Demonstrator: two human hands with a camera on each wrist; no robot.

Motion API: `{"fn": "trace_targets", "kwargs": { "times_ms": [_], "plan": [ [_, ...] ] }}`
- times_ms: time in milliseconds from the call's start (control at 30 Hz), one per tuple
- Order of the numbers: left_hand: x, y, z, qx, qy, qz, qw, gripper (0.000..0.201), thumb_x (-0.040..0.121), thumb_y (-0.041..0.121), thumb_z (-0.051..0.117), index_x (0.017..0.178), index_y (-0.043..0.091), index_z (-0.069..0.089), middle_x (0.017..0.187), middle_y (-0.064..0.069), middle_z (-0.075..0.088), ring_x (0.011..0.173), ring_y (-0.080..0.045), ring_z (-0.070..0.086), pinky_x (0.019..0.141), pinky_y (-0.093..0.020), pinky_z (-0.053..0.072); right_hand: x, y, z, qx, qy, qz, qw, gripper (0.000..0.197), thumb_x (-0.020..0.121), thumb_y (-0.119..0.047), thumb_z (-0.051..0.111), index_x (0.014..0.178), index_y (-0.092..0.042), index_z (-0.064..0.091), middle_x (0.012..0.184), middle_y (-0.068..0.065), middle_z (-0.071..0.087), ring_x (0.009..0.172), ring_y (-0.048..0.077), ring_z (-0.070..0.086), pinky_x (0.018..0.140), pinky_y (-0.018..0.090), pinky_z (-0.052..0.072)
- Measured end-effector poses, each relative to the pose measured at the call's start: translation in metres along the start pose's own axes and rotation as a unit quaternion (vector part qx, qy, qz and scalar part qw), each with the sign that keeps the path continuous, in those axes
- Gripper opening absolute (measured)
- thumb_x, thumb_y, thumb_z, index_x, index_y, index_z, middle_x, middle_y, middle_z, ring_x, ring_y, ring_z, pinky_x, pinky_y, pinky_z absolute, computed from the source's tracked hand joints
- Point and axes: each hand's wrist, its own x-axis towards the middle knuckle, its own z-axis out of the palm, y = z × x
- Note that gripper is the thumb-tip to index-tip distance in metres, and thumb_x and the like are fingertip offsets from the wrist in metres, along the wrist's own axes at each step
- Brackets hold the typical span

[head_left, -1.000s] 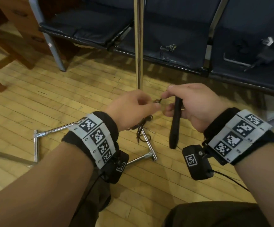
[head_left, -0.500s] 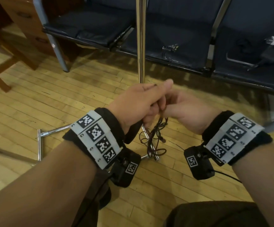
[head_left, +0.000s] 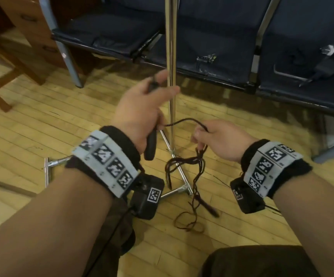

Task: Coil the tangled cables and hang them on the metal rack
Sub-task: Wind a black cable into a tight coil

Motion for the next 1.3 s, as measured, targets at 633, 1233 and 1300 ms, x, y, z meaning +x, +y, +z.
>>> {"fn": "trace_targets", "kwargs": {
  "times_ms": [633,1233,1300],
  "plan": [
    [0.012,0.002,-0.009,0.136,0.085,0.087,0.983,0.032,0.099,0.029,0.071,0.126,0.044,0.066,0.095,0.018,0.065,0.073,0.0,0.058,0.071,-0.031,0.052,0.008,0.027,0.004,-0.079,-0.095,0.078,0.989,0.014,0.102,-0.037,0.057,0.102,-0.039,0.07,0.091,-0.011,0.073,0.09,0.008,0.068,0.079,0.03,0.053],
    [-0.002,-0.017,0.022,0.262,-0.196,0.025,0.945,0.053,0.105,0.029,0.063,0.153,0.046,0.048,0.078,0.033,0.07,0.05,-0.004,0.058,0.05,-0.022,0.051,-0.008,-0.015,-0.011,-0.021,-0.009,-0.064,0.998,0.028,0.1,-0.022,0.056,0.076,-0.032,0.067,0.076,-0.015,0.074,0.071,-0.002,0.065,0.068,0.031,0.047],
    [-0.002,-0.02,0.024,0.293,-0.198,0.02,0.935,0.051,0.105,0.033,0.063,0.153,0.043,0.049,0.066,0.03,0.066,0.048,-0.001,0.056,0.048,-0.019,0.049,-0.008,-0.012,-0.012,-0.038,-0.004,-0.055,0.998,0.024,0.098,-0.02,0.055,0.081,-0.03,0.068,0.073,-0.014,0.075,0.068,-0.006,0.063,0.064,0.03,0.045]
  ]
}}
